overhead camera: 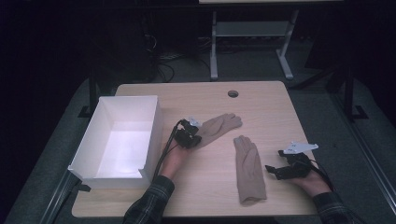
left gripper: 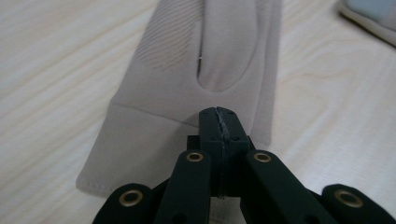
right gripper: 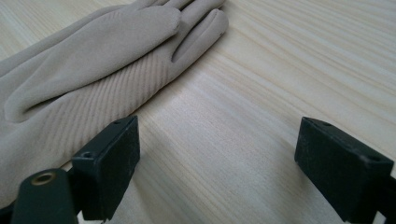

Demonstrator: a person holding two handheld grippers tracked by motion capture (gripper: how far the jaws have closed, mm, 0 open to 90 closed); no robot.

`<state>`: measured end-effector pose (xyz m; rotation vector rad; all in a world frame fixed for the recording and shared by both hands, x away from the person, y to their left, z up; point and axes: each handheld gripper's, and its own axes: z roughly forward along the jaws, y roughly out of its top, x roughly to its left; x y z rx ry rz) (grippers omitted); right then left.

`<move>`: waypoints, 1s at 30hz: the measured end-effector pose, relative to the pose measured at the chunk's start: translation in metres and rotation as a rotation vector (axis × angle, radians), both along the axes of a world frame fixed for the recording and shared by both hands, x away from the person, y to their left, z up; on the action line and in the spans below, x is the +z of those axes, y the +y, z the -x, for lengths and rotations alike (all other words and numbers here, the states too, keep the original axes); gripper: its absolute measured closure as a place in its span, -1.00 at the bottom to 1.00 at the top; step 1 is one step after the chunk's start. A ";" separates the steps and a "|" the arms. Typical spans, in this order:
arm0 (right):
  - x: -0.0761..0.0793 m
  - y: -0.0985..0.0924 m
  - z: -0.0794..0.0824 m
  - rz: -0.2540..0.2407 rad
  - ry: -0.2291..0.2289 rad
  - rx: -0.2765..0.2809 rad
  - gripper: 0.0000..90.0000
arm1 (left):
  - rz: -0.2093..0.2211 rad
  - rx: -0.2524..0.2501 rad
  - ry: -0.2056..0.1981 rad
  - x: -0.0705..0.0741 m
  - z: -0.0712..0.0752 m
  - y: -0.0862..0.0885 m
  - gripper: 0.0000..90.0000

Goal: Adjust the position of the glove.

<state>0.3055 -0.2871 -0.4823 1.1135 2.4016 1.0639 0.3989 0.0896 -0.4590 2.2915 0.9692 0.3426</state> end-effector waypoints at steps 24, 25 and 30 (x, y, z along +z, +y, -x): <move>0.000 0.000 0.000 -0.003 0.003 -0.001 -0.70 | 0.076 -0.144 0.058 -0.002 0.030 -0.039 1.00; 0.000 0.000 0.000 -0.003 0.003 -0.001 -0.70 | 0.077 -0.146 0.060 -0.001 0.029 -0.039 1.00; 0.000 0.000 0.000 -0.003 0.003 -0.001 -0.70 | 0.075 -0.127 0.025 0.007 0.019 -0.035 1.00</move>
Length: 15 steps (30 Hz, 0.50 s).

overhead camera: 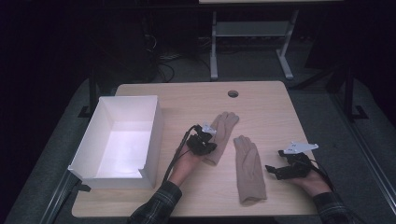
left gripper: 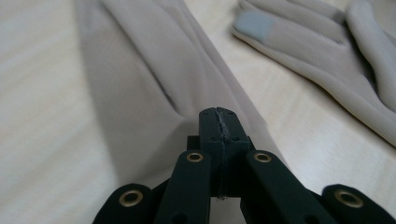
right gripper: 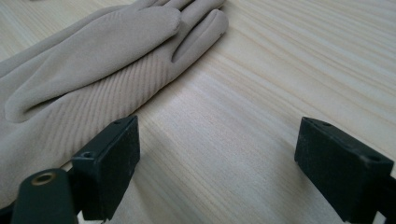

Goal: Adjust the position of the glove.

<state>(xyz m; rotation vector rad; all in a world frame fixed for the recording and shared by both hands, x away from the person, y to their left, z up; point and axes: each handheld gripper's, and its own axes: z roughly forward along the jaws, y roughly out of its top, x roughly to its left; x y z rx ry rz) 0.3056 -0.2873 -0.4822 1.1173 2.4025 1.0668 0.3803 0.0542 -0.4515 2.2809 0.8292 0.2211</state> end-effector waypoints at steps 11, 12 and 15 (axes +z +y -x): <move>0.000 -0.001 0.000 -0.006 0.005 0.000 -0.70 | 0.011 0.023 -0.010 -0.003 -0.028 -0.003 1.00; 0.000 0.000 0.000 -0.008 0.006 -0.002 -0.70 | -0.004 0.016 -0.010 -0.006 -0.030 -0.003 1.00; 0.000 -0.001 0.000 -0.011 0.008 -0.001 -0.70 | 0.013 0.022 0.006 -0.010 -0.031 -0.002 1.00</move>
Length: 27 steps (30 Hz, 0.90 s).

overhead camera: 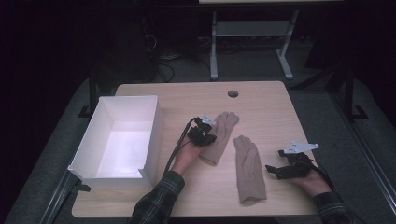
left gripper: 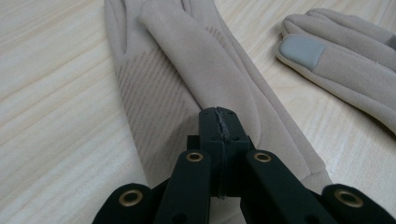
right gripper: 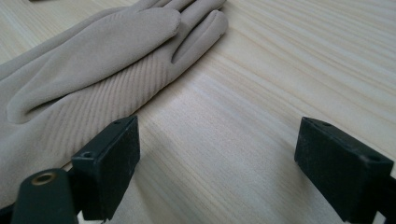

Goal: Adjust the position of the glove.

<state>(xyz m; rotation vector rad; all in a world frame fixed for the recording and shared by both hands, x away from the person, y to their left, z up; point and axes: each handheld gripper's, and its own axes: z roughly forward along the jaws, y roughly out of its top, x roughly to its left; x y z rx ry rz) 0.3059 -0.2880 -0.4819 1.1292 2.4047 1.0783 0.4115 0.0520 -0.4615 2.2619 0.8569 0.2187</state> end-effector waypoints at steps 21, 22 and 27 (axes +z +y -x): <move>0.000 0.001 0.000 0.006 -0.006 -0.002 -0.70 | 0.012 -0.018 0.016 -0.002 0.041 0.018 1.00; 0.000 0.001 0.000 0.011 -0.008 0.000 -0.70 | 0.016 -0.016 0.020 -0.002 0.044 0.019 1.00; 0.000 0.001 0.000 0.012 -0.009 0.001 -0.70 | 0.007 -0.033 0.024 -0.001 0.056 0.025 1.00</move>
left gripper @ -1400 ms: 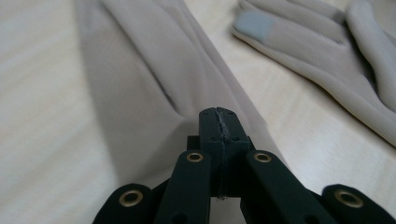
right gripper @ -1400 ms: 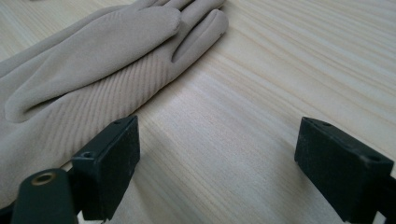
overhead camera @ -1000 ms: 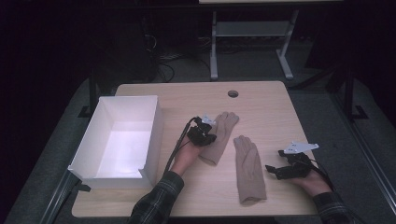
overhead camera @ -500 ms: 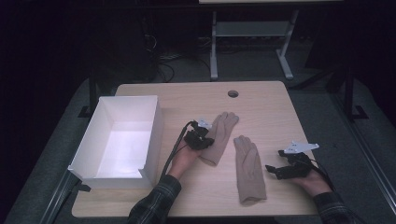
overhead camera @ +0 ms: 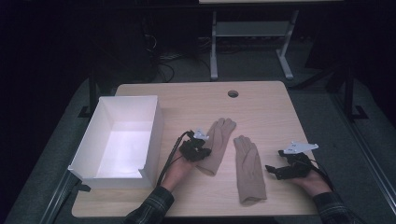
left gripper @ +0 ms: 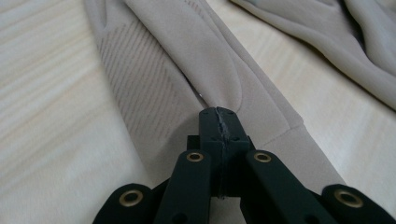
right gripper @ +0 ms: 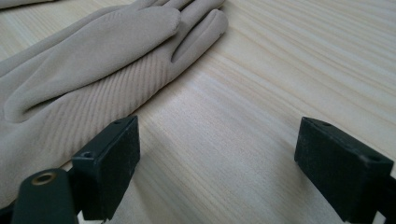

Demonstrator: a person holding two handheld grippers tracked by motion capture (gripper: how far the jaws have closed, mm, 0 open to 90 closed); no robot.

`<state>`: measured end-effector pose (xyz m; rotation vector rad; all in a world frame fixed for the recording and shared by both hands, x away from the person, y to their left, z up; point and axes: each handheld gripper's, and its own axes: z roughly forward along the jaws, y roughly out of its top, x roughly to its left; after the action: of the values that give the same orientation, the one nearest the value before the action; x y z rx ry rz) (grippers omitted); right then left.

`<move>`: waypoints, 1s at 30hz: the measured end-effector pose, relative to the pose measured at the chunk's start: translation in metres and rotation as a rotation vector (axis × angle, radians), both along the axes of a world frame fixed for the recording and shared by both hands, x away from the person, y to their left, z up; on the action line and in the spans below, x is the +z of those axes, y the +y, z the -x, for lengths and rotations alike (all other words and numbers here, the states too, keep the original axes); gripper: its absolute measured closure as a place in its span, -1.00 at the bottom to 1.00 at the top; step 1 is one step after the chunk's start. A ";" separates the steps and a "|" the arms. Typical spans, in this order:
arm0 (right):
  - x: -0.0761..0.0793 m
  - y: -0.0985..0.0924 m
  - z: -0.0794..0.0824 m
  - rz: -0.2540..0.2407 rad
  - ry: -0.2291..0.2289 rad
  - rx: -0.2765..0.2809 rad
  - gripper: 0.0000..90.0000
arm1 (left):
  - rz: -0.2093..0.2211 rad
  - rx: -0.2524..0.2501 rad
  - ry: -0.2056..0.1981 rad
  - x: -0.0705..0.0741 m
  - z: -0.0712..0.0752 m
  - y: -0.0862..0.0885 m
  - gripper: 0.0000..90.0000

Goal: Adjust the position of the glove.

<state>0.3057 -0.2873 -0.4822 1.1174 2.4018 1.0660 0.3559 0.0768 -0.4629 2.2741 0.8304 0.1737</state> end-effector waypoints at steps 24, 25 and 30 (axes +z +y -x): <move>0.000 0.001 0.000 0.008 -0.003 0.001 -0.70 | 0.001 -0.045 0.028 0.002 0.055 0.026 1.00; 0.000 0.001 0.000 0.008 -0.003 0.001 -0.70 | 0.000 -0.045 0.025 0.003 0.055 0.026 1.00; 0.000 0.001 0.000 0.009 -0.003 0.002 -0.70 | 0.001 -0.028 -0.012 0.010 0.052 0.024 0.76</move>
<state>0.3054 -0.2867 -0.4823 1.1102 2.4028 1.0561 0.3042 0.1007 -0.4532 2.2803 0.7920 0.1733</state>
